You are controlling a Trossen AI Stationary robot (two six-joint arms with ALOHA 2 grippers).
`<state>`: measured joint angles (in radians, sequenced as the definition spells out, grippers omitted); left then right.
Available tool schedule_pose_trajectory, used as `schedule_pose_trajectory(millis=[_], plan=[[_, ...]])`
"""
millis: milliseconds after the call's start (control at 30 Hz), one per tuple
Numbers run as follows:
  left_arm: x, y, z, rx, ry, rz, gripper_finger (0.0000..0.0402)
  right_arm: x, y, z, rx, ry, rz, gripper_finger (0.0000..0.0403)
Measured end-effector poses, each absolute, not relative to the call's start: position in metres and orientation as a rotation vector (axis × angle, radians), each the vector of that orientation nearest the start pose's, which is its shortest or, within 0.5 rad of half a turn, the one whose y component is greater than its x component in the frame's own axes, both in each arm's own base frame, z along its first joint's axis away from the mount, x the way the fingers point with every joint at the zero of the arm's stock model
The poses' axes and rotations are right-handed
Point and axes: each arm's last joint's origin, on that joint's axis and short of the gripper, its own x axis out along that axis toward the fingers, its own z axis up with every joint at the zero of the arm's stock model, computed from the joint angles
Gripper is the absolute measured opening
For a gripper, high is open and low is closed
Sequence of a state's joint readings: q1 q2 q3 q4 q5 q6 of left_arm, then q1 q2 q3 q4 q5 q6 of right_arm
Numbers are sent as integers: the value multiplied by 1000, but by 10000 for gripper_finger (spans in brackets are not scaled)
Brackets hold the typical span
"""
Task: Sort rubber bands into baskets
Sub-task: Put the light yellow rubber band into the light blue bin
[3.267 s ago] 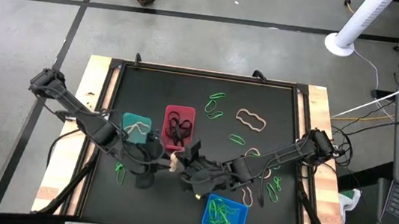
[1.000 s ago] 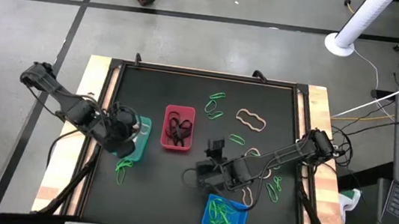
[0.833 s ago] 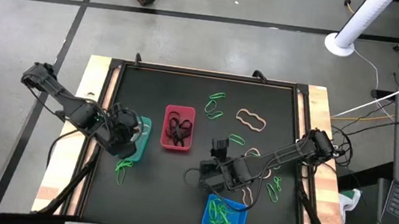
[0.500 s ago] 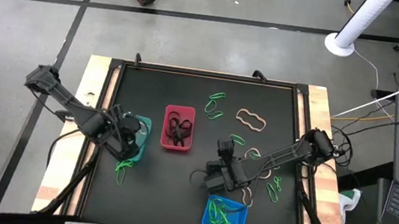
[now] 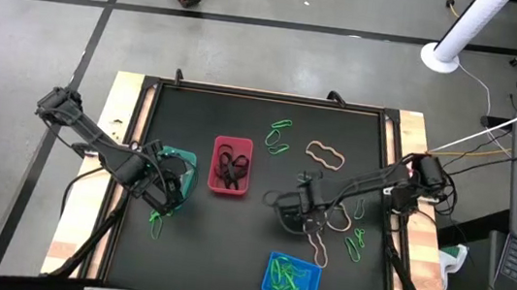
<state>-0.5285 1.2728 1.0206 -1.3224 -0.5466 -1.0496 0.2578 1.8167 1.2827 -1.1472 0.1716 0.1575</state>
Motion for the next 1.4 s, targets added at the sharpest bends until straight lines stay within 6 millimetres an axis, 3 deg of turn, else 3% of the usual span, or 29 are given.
schedule_pose_trajectory(millis=[300, 633, 800, 1033, 1233, 1400], plan=[[176, -85, 260, -89, 1123, 667, 171, 279, 69, 152, -57, 1748, -117, 179], [176, -85, 260, -90, 1121, 665, 170, 274, 68, 142, -23, 1756, -133, 174], [176, -85, 260, -93, 1120, 665, 170, 274, 69, 142, -15, 1757, -110, 126], [185, -90, 261, -138, 1059, 606, 170, 275, 70, 142, -20, 1750, -71, 14], [197, -97, 264, -166, 974, 506, 170, 277, 70, 141, -39, 1721, -45, 22], [206, -103, 267, -180, 901, 431, 170, 278, 70, 141, -63, 1708, -62, 5]])
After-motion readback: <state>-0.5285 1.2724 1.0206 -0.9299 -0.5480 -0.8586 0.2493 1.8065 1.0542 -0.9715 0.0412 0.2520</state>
